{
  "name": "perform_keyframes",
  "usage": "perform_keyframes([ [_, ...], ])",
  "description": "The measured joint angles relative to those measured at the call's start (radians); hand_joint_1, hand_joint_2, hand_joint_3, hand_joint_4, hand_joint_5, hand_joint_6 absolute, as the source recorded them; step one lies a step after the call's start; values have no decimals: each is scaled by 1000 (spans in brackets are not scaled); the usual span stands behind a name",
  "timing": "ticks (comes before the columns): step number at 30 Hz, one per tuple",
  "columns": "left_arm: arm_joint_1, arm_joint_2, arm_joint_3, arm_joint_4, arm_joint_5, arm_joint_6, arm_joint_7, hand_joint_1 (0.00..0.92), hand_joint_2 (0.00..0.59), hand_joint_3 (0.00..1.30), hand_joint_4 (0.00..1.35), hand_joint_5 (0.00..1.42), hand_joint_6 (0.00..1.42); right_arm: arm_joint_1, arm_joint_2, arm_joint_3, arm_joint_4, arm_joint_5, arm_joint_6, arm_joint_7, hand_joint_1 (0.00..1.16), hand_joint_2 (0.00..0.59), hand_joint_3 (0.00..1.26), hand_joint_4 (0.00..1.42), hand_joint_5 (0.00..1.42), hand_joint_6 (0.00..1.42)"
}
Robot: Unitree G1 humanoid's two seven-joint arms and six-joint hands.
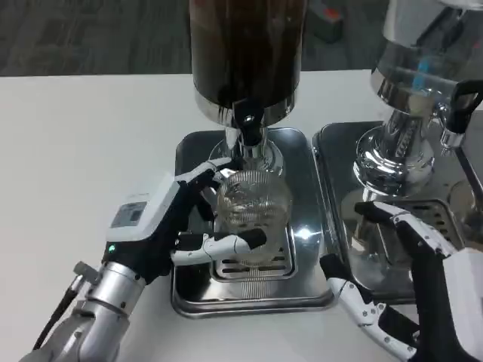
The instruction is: Grasp the cup under the faucet to collect the drink, then remove the cup.
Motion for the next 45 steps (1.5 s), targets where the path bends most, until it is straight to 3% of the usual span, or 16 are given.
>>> perform_keyframes([
  [10,38,25,15,-68,-2,29,0,158,35,265,438,675,1048,-8,1,2,5,3,0,0,338,224,372,341,304,338],
  [17,96,56,60,-146,-12,30,-3,200,44,272,452,675,1046,-20,3,3,15,11,0,0,300,237,344,313,289,338],
  [22,165,97,119,-217,-49,26,-17,239,48,281,454,666,1032,-32,8,6,29,25,0,0,248,242,312,299,274,324],
  [29,277,174,244,-366,-140,0,-72,231,69,321,454,617,982,-53,16,7,36,36,0,0,253,304,295,275,273,323],
  [37,323,239,396,-383,-367,-116,-217,148,77,436,563,672,974,-67,22,8,47,71,0,6,276,338,278,252,263,323],
  [42,315,265,470,-368,-615,-176,-390,28,82,494,577,673,944,-81,17,7,47,90,0,30,255,348,263,227,251,323],
  [44,292,270,493,-363,-762,-175,-505,2,76,497,556,641,873,-88,11,6,47,98,0,41,254,348,263,225,249,323],
  [45,266,273,516,-363,-895,-159,-623,0,67,490,517,594,771,-93,7,4,47,109,0,51,245,352,256,224,247,333],
])
